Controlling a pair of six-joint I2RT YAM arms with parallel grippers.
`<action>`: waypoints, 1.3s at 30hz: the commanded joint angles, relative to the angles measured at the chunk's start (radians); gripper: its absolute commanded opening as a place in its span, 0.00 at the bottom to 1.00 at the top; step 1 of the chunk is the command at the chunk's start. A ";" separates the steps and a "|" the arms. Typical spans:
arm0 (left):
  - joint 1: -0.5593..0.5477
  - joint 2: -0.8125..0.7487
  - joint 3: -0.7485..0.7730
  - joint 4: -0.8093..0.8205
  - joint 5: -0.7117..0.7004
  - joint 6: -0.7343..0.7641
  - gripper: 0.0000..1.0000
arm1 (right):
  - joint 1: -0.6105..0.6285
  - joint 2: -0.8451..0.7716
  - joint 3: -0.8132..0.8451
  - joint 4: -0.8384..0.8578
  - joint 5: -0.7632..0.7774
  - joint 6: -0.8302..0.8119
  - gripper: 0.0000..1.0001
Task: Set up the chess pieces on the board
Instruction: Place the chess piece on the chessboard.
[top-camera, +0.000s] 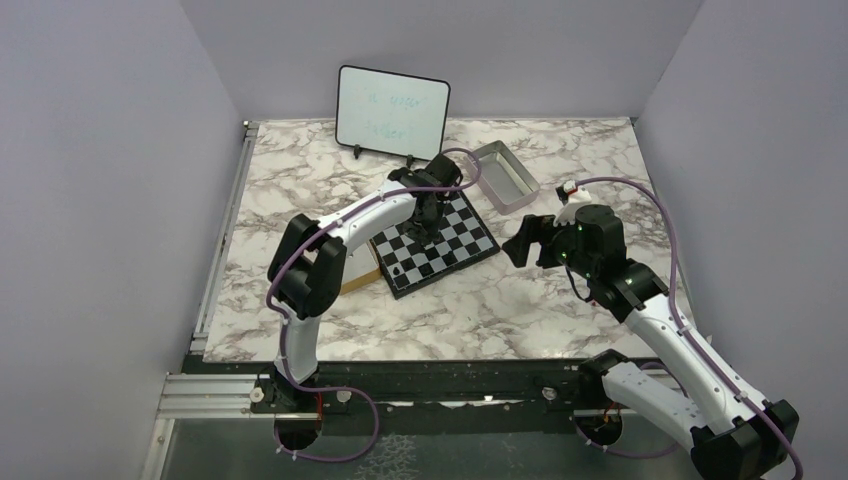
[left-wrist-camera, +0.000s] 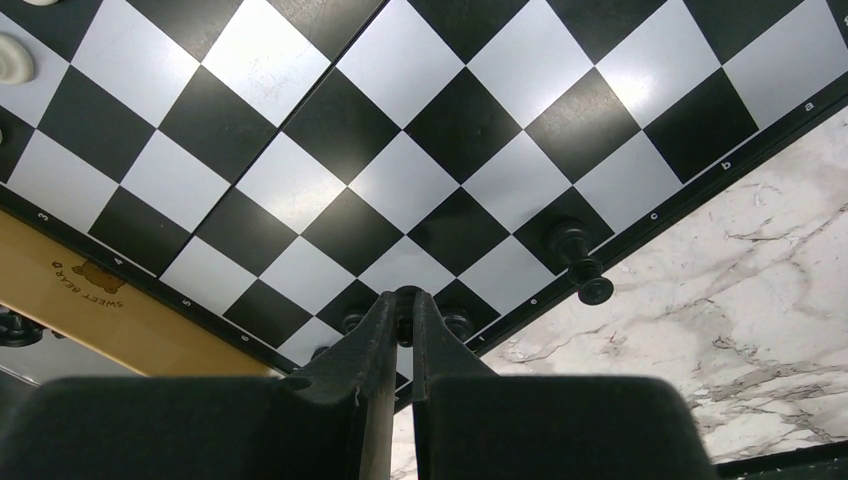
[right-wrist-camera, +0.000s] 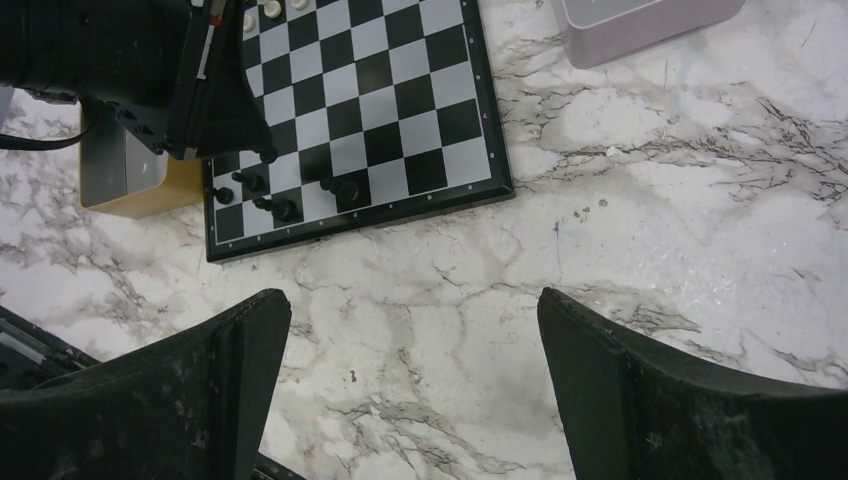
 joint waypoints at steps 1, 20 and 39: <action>-0.007 0.017 0.007 -0.008 -0.025 0.001 0.09 | -0.008 -0.010 -0.008 0.018 0.007 0.003 1.00; -0.013 0.013 -0.070 0.034 -0.017 -0.005 0.09 | -0.008 -0.012 -0.008 0.014 0.013 -0.003 1.00; -0.015 0.010 -0.091 0.068 -0.023 0.000 0.08 | -0.008 -0.005 -0.008 0.018 0.012 0.000 1.00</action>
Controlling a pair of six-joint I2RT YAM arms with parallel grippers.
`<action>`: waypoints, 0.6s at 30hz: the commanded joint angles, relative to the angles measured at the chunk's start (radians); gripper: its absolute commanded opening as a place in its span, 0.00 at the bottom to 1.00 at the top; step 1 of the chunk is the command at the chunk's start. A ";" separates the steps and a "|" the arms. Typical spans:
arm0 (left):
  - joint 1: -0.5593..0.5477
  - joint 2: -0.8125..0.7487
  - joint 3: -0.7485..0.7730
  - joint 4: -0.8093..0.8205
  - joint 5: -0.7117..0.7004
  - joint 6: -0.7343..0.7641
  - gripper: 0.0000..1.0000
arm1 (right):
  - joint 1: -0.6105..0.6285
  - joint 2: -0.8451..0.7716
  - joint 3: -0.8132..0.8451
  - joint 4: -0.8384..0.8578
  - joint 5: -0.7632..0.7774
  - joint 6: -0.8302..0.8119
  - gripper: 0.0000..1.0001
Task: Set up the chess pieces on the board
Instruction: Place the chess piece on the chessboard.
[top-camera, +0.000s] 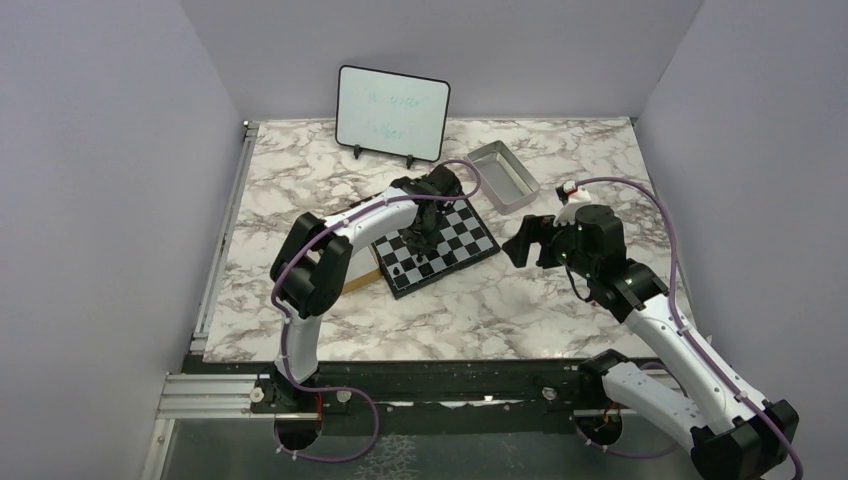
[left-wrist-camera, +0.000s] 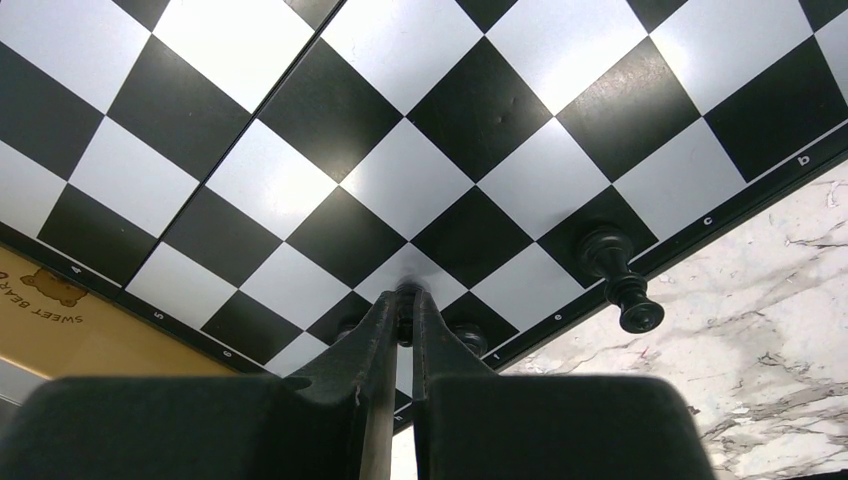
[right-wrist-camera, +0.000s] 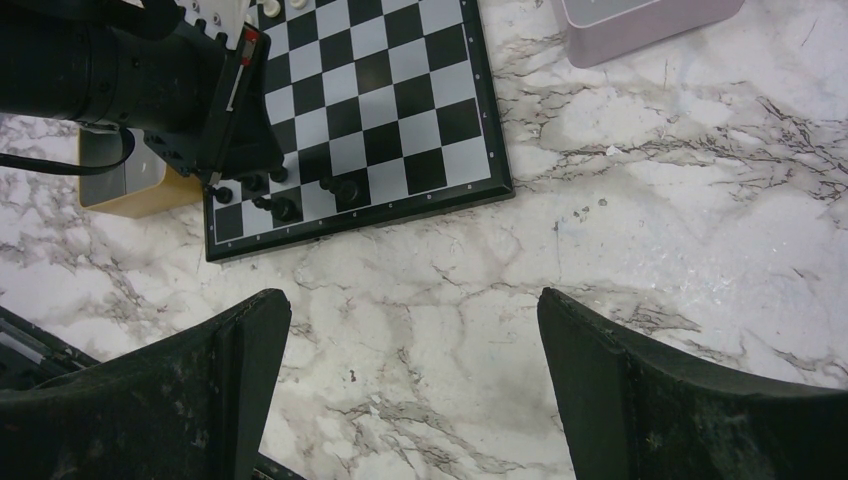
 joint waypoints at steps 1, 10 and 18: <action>-0.007 -0.004 -0.013 0.018 -0.019 0.000 0.08 | -0.008 -0.004 -0.007 0.018 0.012 0.000 1.00; -0.008 -0.014 -0.018 0.017 -0.026 0.000 0.13 | -0.008 -0.006 -0.008 0.016 0.014 -0.002 1.00; -0.007 -0.037 -0.008 0.016 -0.029 0.001 0.28 | -0.008 -0.007 -0.007 0.015 0.012 -0.002 1.00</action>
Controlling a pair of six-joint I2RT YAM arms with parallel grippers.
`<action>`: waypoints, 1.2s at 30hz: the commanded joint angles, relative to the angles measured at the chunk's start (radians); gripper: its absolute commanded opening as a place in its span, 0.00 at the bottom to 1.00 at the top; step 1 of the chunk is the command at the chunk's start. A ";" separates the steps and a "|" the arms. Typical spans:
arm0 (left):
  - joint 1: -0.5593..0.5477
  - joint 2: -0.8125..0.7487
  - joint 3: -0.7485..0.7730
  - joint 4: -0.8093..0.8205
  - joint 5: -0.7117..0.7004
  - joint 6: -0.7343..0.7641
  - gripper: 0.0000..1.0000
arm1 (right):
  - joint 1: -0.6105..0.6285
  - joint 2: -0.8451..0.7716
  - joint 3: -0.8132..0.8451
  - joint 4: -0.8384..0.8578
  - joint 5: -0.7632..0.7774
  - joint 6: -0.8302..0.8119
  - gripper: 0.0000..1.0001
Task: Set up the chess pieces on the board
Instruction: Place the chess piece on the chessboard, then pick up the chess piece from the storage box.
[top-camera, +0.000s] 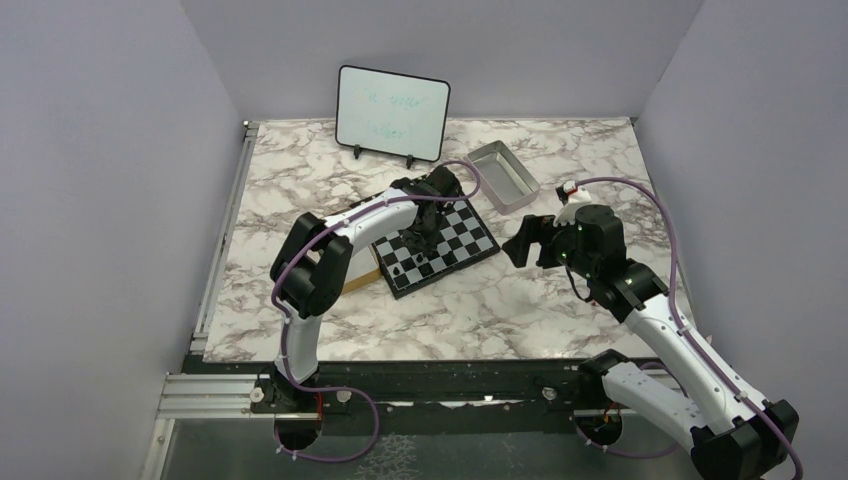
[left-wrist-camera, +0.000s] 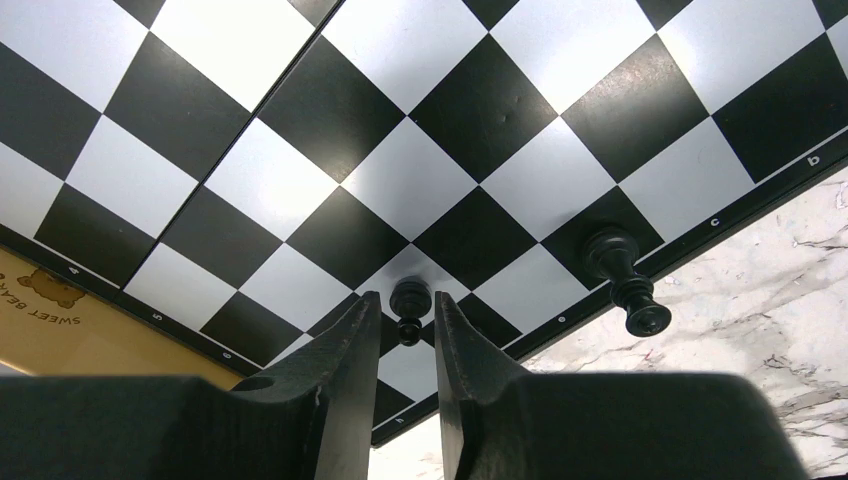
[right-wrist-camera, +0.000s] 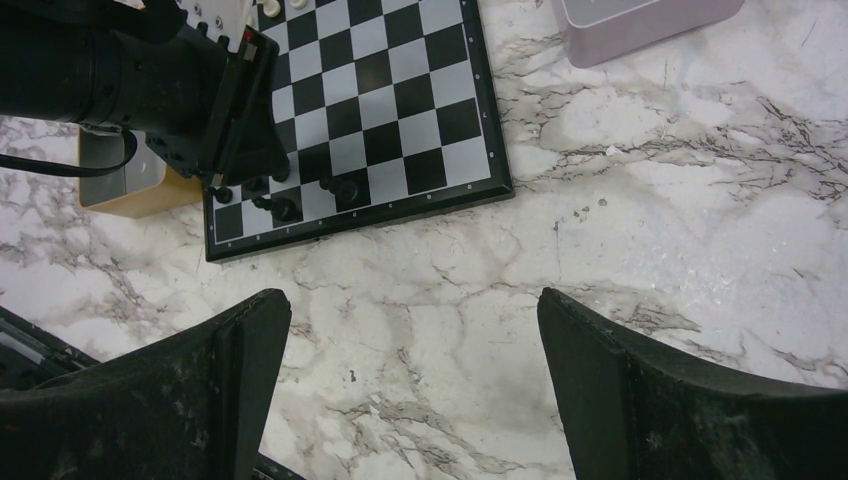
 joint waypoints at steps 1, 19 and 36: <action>-0.008 -0.040 0.005 0.006 -0.028 0.001 0.28 | -0.008 -0.007 -0.005 0.013 0.011 -0.002 1.00; 0.063 -0.212 0.029 -0.036 -0.115 0.034 0.26 | -0.008 0.012 0.007 0.009 -0.019 0.004 1.00; 0.403 -0.385 -0.230 0.078 -0.043 0.098 0.22 | -0.008 0.020 -0.003 0.024 -0.041 0.021 1.00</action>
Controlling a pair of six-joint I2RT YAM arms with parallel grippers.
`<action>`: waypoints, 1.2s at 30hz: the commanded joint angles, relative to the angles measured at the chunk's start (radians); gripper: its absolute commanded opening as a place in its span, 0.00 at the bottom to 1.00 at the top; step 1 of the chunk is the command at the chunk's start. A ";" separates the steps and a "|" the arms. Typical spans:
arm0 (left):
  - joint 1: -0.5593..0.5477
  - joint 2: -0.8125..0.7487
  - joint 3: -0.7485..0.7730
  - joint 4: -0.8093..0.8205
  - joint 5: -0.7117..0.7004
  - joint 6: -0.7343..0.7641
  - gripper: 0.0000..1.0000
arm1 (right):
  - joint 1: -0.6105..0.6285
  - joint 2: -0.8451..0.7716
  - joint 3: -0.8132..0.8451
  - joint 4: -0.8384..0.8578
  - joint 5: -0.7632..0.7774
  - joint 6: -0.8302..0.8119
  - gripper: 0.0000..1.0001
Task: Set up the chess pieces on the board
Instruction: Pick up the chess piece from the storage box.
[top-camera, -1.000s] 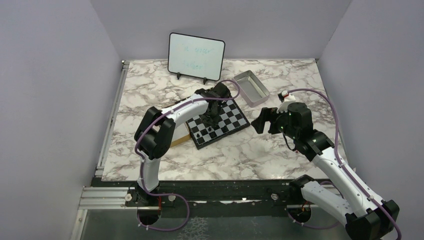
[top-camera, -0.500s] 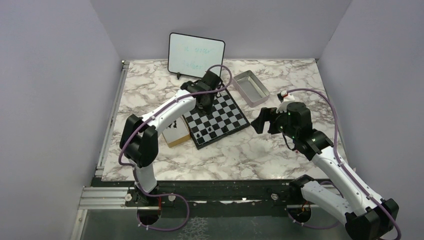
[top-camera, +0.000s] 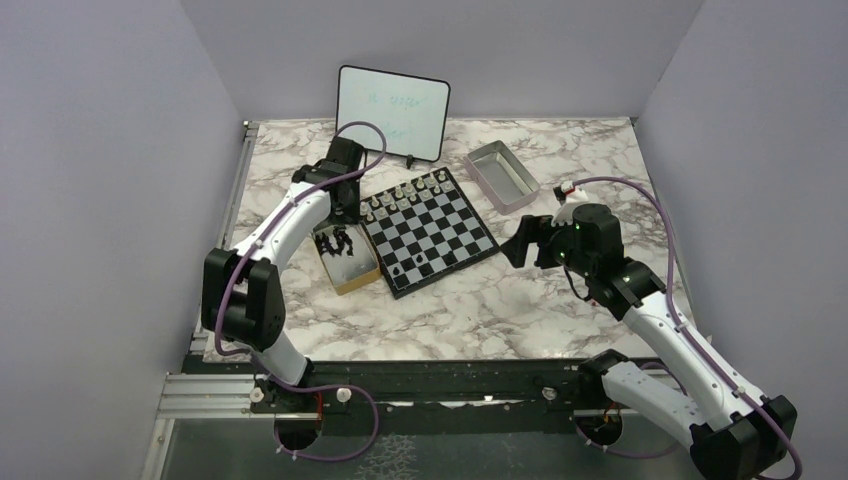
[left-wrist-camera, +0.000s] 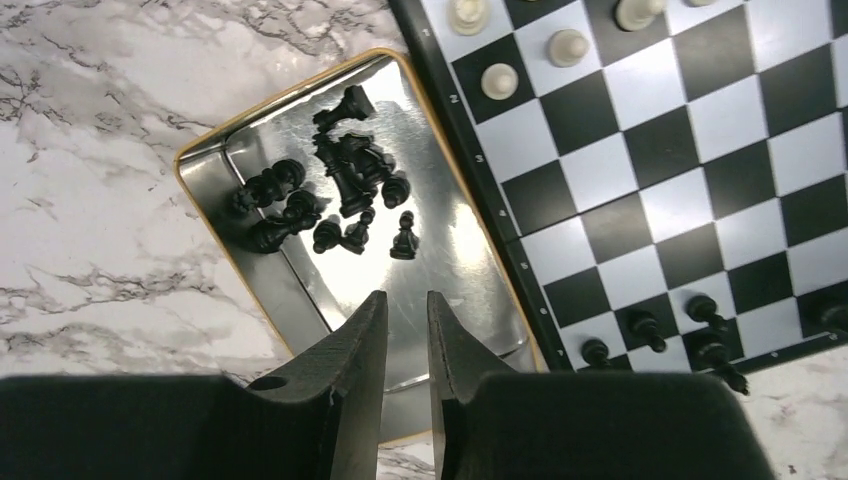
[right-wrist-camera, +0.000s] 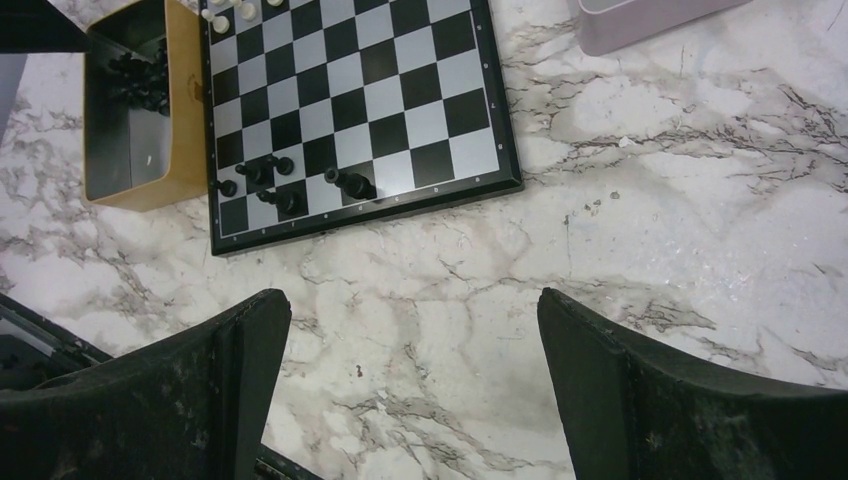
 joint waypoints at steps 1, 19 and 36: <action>0.055 -0.021 -0.063 0.080 0.050 0.032 0.22 | -0.008 0.004 -0.003 0.024 -0.026 0.009 1.00; 0.109 0.159 -0.054 0.171 0.077 0.044 0.22 | -0.008 0.006 0.013 0.014 0.000 -0.008 1.00; 0.114 0.215 -0.066 0.196 0.098 0.051 0.19 | -0.008 0.011 0.002 0.025 -0.004 0.000 1.00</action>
